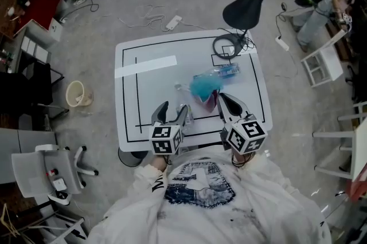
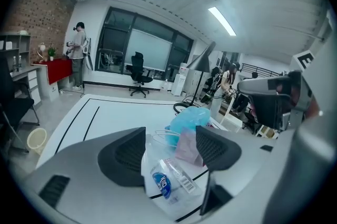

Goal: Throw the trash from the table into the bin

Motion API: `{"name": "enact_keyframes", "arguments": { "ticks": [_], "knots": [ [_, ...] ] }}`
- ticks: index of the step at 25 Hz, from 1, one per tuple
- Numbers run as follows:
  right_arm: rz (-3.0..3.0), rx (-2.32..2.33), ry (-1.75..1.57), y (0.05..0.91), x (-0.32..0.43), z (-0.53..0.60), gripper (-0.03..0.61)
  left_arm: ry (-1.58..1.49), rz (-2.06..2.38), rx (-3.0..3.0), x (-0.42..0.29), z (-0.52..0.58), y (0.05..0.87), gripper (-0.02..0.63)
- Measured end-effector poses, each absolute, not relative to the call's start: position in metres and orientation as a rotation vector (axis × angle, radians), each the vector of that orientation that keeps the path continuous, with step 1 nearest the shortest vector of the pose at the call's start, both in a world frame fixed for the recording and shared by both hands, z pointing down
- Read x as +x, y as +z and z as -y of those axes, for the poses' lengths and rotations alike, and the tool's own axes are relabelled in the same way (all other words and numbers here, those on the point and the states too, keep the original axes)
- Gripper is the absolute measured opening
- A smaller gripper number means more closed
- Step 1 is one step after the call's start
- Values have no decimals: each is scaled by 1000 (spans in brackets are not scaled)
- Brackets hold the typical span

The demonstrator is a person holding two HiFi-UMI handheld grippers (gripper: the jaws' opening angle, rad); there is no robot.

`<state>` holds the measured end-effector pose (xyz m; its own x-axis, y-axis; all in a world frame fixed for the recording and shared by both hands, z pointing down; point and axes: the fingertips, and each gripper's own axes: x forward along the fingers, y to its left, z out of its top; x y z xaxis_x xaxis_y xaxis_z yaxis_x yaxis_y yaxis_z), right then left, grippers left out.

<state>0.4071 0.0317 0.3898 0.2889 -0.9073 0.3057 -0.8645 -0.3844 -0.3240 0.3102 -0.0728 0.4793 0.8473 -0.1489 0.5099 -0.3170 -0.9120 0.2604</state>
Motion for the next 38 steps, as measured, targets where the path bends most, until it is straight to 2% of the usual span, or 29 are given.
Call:
{"name": "enact_keyframes", "arguments": {
  "ticks": [6, 9, 26, 38],
  "knots": [
    [-1698, -2459, -684, 385, 416, -30, 21, 731, 337, 2619, 324, 72, 496, 384],
    [-1699, -2463, -686, 387, 422, -31, 21, 753, 339, 2589, 328, 72, 507, 411],
    [-1649, -2477, -722, 398, 452, -40, 21, 1079, 387, 2455, 339, 70, 584, 411],
    [-1636, -2455, -735, 403, 469, -37, 21, 1159, 405, 2370, 339, 70, 612, 410]
  ]
}}
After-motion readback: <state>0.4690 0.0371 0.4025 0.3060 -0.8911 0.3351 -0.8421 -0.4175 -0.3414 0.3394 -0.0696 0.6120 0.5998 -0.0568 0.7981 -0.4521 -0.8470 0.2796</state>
